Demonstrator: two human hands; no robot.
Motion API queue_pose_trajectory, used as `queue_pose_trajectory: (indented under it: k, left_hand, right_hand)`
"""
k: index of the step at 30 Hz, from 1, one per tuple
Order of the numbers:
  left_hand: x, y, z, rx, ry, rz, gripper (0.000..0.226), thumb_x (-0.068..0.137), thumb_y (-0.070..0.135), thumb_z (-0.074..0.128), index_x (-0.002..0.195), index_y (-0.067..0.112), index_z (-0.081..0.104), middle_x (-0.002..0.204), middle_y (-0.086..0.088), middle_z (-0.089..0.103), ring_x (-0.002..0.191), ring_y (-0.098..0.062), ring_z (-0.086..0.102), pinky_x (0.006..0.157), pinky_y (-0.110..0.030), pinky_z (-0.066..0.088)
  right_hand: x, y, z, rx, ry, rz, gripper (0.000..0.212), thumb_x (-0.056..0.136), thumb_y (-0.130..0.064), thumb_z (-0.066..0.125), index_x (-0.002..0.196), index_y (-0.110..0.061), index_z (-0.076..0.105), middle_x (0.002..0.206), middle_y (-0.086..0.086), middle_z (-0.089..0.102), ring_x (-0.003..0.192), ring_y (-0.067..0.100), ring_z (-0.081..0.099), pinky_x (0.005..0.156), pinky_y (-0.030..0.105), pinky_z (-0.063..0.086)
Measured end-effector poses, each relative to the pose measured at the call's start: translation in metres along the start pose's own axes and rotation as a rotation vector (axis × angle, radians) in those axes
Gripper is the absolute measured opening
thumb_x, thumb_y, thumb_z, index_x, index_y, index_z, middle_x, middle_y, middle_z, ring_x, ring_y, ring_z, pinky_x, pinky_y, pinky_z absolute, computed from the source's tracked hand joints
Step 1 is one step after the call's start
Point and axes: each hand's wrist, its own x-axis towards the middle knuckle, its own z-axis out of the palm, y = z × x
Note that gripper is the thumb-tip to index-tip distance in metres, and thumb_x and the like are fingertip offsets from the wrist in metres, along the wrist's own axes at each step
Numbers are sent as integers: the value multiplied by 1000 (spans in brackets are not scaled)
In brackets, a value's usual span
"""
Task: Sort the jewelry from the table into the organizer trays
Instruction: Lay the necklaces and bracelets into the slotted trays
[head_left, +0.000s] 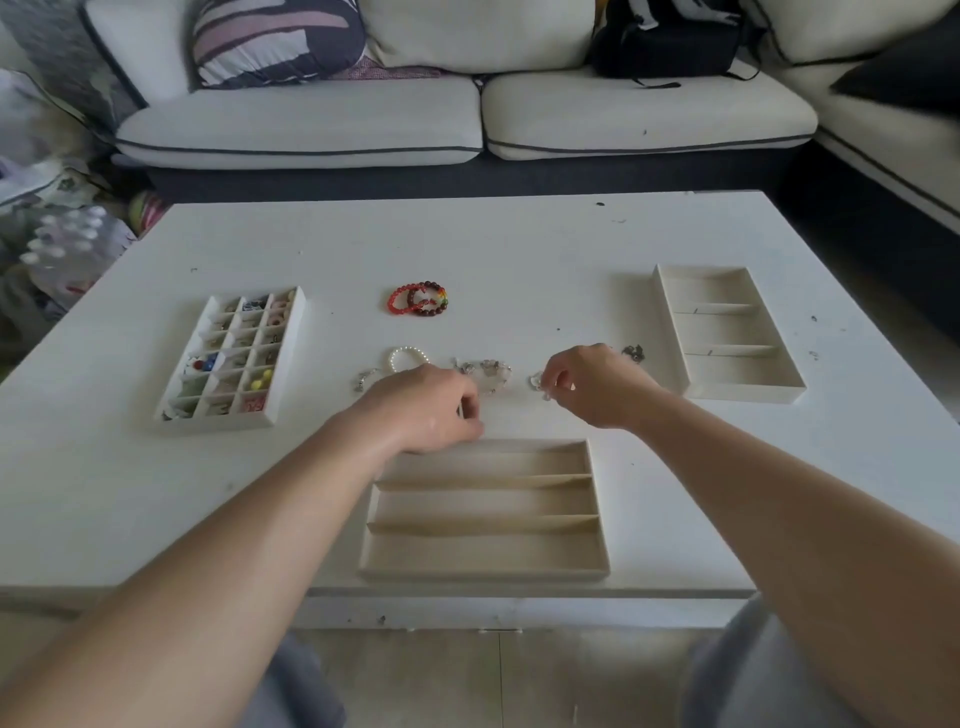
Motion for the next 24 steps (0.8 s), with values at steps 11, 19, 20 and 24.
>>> queue_pose_trajectory:
  k: [11, 19, 20, 24]
  left_hand:
    - [51, 14, 0, -135, 10, 32, 10, 89, 43, 62, 93, 35, 67, 100, 11, 65, 93, -18, 64, 87, -37, 56]
    - [49, 3, 0, -161, 17, 6, 15, 91, 38, 63, 99, 29, 70, 100, 11, 66, 94, -15, 64, 86, -35, 55]
    - [49, 2, 1, -187, 29, 10, 14, 91, 37, 64, 100, 28, 70, 98, 12, 66, 94, -15, 64, 86, -34, 54]
    - [51, 2, 5, -390, 167, 25, 19, 90, 27, 68, 108, 23, 69, 99, 10, 66, 92, -14, 63, 81, -27, 51]
  right_hand:
    - [41, -8, 25, -180, 53, 160, 17, 97, -29, 60, 105, -17, 69, 103, 11, 68, 93, 35, 66, 70, 34, 48]
    - [36, -2, 12, -115, -66, 101, 20, 96, -14, 51, 84, -23, 64, 87, -1, 62, 86, 29, 62, 59, 29, 39]
    - [35, -1, 7, 2, -64, 99, 27, 97, -14, 50, 74, -24, 60, 79, -4, 59, 76, 26, 59, 55, 29, 37]
    - [33, 2, -12, 342, 22, 60, 18, 101, -18, 51, 86, -17, 63, 83, 0, 66, 75, 20, 59, 60, 27, 42]
